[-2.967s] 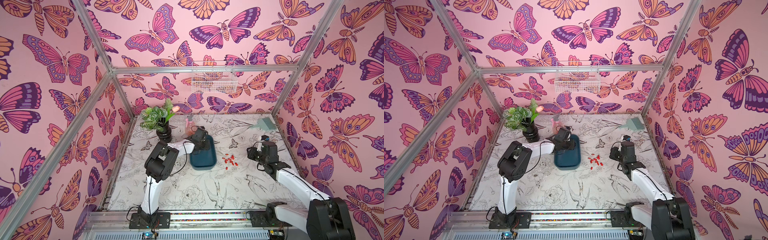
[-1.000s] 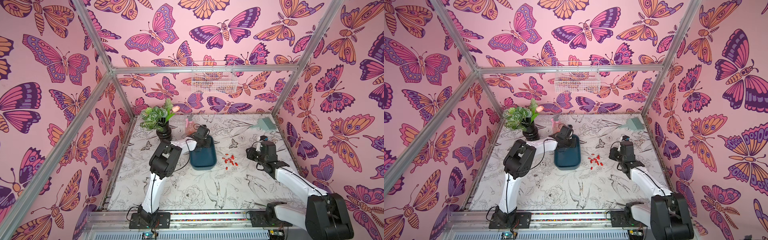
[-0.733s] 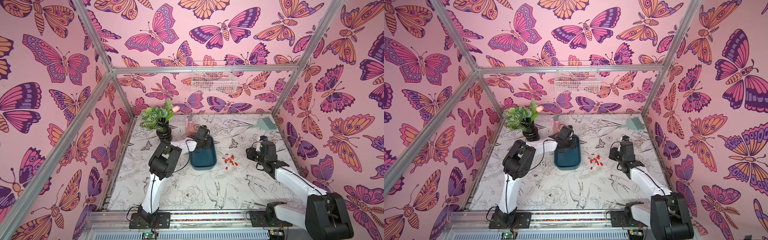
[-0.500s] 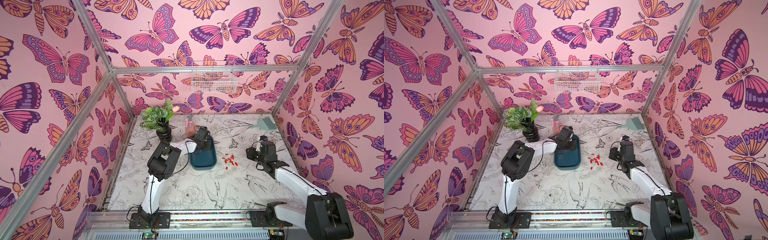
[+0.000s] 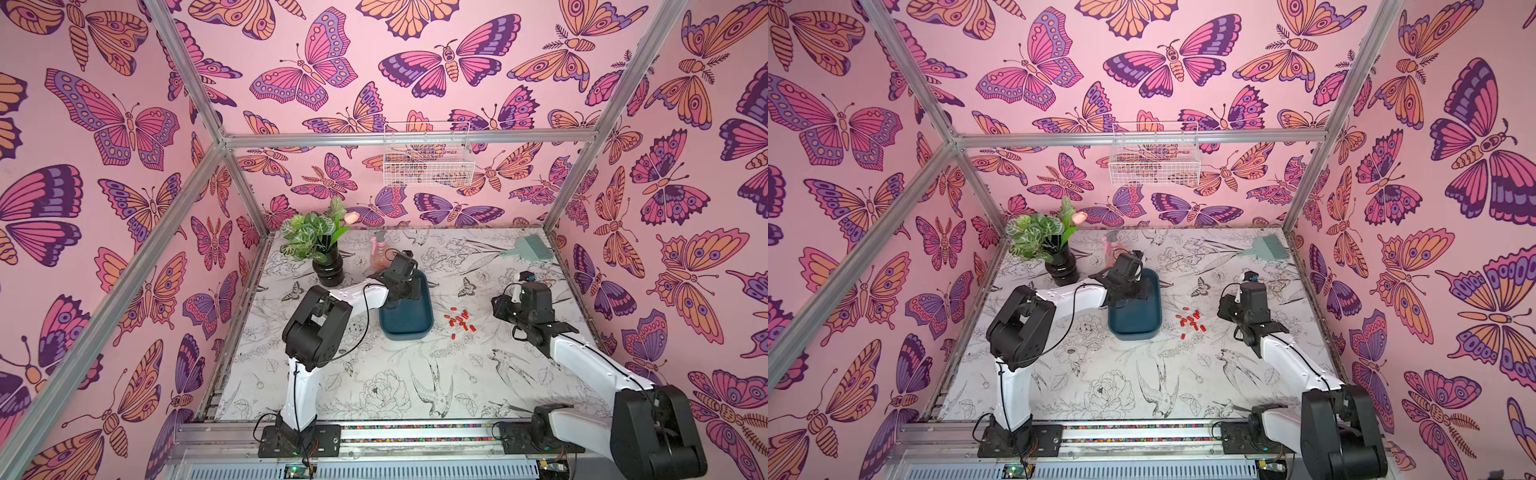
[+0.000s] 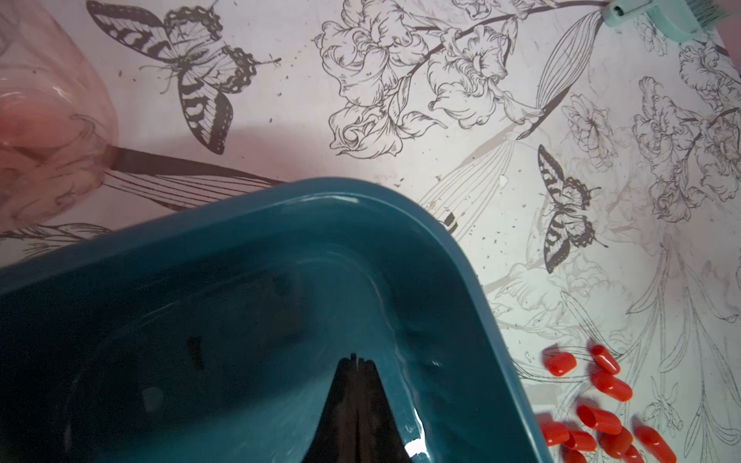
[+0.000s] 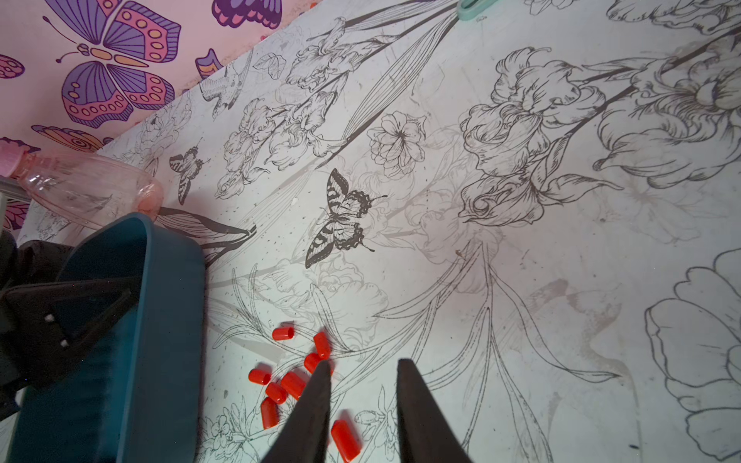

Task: Take the screw protection sleeves out of the storage box
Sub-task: Pick up the screw protection sleeve from the storage box, then place the screw protection sleeve at the center of the board.

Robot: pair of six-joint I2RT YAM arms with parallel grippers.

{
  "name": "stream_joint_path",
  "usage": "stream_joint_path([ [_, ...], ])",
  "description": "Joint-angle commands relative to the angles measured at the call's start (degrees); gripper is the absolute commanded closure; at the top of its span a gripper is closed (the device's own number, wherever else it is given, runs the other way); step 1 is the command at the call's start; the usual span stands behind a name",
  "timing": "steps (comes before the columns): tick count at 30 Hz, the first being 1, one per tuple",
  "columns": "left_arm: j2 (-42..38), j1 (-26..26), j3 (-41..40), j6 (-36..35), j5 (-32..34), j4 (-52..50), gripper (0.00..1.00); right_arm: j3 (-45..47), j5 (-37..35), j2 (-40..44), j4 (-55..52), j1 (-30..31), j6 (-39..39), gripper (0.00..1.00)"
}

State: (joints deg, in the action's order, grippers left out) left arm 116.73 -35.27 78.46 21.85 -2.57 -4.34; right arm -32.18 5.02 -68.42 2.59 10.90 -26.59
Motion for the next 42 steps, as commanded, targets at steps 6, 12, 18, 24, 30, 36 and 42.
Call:
stream_joint_path([
  [6,-4.3,-0.9,-2.6,-1.6,2.1,0.9,0.97,-1.9,0.4,-0.4,0.4,-0.3,0.5,0.68],
  [12,-6.1,-1.4,-4.0,-1.9,2.6,1.4,0.97,-1.9,0.4,-0.6,0.4,-0.3,0.5,0.68],
  [18,-7.6,-1.8,-4.9,-2.4,2.8,1.8,0.97,-2.0,0.4,-0.7,0.4,-0.3,0.6,0.68],
  [24,-9.8,-2.7,-6.0,-3.0,3.6,1.9,0.97,-2.0,0.5,-0.8,0.5,-0.3,0.4,0.68],
  [30,-11.9,-3.4,-7.3,-4.0,4.1,2.4,0.96,-2.1,0.5,-0.9,0.5,-0.3,0.5,0.68],
  [36,-13.2,-5.4,-7.4,-6.3,6.1,2.5,0.96,-2.0,0.4,-0.9,0.4,-0.3,0.5,0.68],
  [42,-13.8,-6.7,-7.3,-7.6,7.0,2.6,0.96,-2.1,0.5,-0.9,0.4,-0.3,0.5,0.68],
])
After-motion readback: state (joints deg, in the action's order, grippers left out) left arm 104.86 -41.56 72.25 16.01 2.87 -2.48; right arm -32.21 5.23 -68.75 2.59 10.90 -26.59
